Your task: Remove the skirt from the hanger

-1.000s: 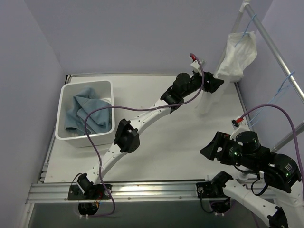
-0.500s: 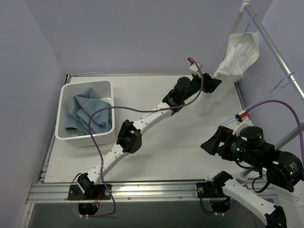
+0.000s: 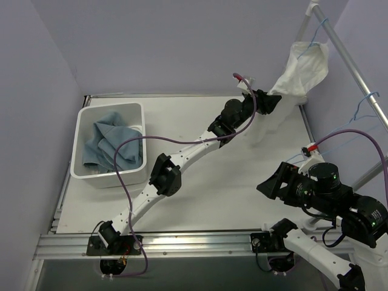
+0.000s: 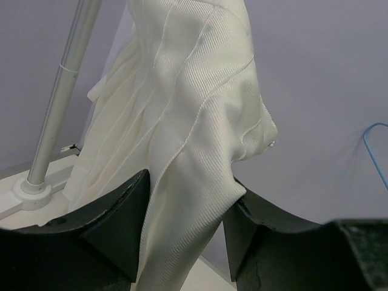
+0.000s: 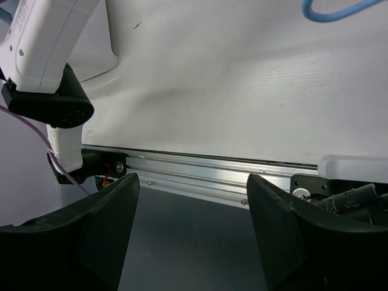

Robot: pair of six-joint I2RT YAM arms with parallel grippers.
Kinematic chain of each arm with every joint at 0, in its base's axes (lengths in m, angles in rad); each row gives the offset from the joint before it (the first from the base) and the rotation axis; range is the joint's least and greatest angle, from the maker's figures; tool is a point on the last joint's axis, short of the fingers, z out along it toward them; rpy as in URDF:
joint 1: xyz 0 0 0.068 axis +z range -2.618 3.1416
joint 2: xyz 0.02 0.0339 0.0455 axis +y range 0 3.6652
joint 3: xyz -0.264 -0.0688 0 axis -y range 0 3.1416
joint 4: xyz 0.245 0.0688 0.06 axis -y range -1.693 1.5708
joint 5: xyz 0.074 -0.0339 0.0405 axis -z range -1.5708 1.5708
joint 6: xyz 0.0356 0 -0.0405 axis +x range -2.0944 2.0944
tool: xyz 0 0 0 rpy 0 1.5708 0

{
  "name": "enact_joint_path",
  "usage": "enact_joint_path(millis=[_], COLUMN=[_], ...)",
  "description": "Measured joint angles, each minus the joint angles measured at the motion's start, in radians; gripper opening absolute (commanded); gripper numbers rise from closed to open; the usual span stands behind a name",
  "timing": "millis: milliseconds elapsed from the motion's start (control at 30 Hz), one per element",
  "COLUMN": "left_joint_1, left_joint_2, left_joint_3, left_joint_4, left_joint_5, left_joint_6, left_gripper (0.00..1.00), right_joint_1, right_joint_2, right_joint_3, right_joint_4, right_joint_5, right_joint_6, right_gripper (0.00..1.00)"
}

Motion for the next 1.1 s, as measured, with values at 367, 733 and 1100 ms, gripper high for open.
enact_joint_path(millis=[367, 733, 1100], left_joint_1=[-0.004, 0.014, 0.058], left_joint_2=[0.015, 0.008, -0.025], left_joint_3=[0.026, -0.038, -0.053], left_joint_4=[0.037, 0.162, 0.175], left_joint_5=[-0.045, 0.045, 0.170], left_joint_6=[-0.054, -0.241, -0.416], left_gripper=[0.12, 0.02, 0.02], right_joint_1=[-0.012, -0.013, -0.014], right_joint_2=[-0.016, -0.016, -0.018], right_joint_3=[0.000, 0.003, 0.049], right_joint_4=[0.000, 0.000, 0.001], right_joint_5=[-0.021, -0.033, -0.044], right_joint_6=[0.000, -0.008, -0.020], right_gripper=[0.67, 0.67, 0.67])
